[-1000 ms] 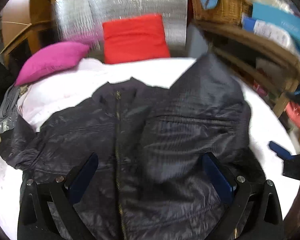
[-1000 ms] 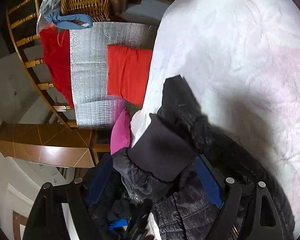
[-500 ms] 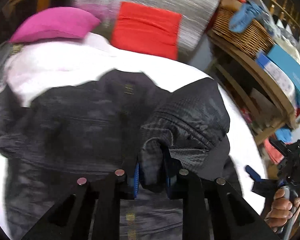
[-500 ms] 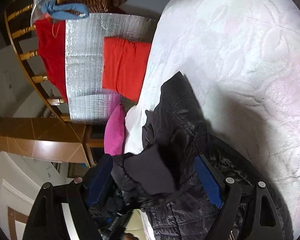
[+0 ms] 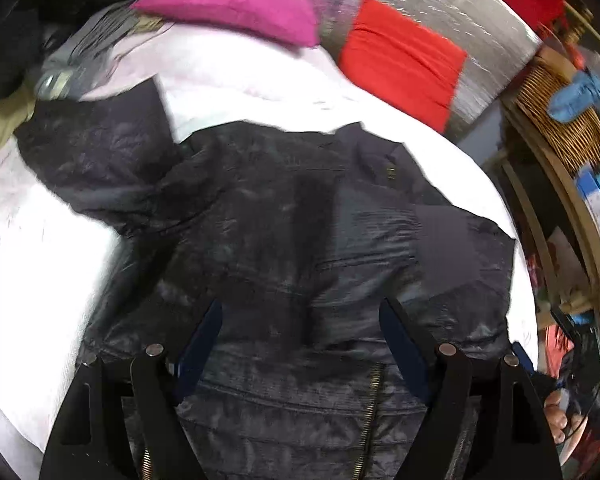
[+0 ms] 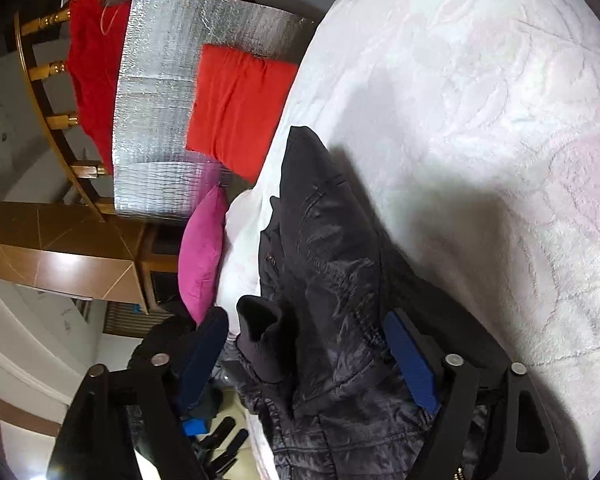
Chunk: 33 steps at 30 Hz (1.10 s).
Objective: Fold large clothes
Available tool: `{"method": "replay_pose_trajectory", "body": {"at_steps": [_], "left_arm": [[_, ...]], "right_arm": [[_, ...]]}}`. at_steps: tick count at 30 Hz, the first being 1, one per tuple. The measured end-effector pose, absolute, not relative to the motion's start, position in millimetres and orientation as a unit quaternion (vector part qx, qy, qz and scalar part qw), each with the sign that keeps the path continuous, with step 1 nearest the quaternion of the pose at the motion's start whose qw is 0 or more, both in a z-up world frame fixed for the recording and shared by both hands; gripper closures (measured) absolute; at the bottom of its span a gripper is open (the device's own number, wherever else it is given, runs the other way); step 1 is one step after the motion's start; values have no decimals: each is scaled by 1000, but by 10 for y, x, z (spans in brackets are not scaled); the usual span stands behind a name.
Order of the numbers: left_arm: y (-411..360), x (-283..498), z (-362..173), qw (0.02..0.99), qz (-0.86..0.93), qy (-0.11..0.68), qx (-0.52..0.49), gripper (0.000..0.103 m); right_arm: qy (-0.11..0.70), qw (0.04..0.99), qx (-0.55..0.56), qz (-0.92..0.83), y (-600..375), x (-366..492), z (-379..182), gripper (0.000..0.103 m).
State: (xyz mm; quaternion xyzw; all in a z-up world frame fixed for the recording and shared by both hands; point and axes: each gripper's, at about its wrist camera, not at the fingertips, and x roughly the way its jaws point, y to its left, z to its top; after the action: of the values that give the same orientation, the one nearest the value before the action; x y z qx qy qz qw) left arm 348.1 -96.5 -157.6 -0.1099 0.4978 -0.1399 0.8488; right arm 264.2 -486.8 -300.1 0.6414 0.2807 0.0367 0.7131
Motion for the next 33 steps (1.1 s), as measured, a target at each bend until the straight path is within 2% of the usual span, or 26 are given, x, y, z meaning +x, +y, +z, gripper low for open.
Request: {"method": "replay_pose_trajectory", "body": {"at_steps": [2, 4, 10, 13, 14, 16, 19, 23, 24, 25, 27, 28, 33], "left_arm": [[-1153, 3441, -1456, 860, -157, 475, -96, 18], [-1418, 3404, -1365, 876, -152, 454, -62, 10], [-2289, 3596, -1751, 873, -88, 474, 72, 9], [-2426, 3703, -1924, 874, -55, 468, 116, 11], [-2398, 3739, -1962, 871, -55, 475, 113, 19], [-2273, 3799, -1993, 867, -74, 487, 77, 61], [-2078, 3807, -1835, 875, -85, 473, 65, 67], [-1558, 3775, -1573, 871, -113, 478, 20, 65], [-1437, 3768, -1547, 869, -115, 481, 15, 57], [-1265, 3747, -1510, 868, -112, 483, 11, 43], [-963, 3653, -1453, 872, -99, 480, 4, 25], [-827, 3626, -1445, 873, -94, 479, 0, 23], [-301, 3634, -1608, 861, -73, 502, -41, 23]], "right_arm": [[281, 720, 633, 32, -4859, 2651, -2973, 23], [283, 725, 627, 30, -4851, 2659, -2949, 23], [278, 721, 635, 19, -4941, 2646, -2974, 23], [280, 721, 633, 16, -4958, 2656, -2991, 23], [282, 723, 630, 17, -4953, 2668, -2991, 23], [289, 727, 622, 17, -4938, 2701, -2987, 23], [296, 736, 608, 16, -4916, 2754, -2975, 23], [307, 755, 580, 0, -4872, 2822, -2928, 23], [312, 764, 565, -7, -4863, 2852, -2899, 23], [317, 773, 549, -15, -4861, 2874, -2872, 23], [329, 800, 499, -49, -4862, 2933, -2799, 23], [335, 809, 480, -60, -4862, 2965, -2778, 23], [362, 817, 444, -60, -4862, 3190, -2849, 23]]}}
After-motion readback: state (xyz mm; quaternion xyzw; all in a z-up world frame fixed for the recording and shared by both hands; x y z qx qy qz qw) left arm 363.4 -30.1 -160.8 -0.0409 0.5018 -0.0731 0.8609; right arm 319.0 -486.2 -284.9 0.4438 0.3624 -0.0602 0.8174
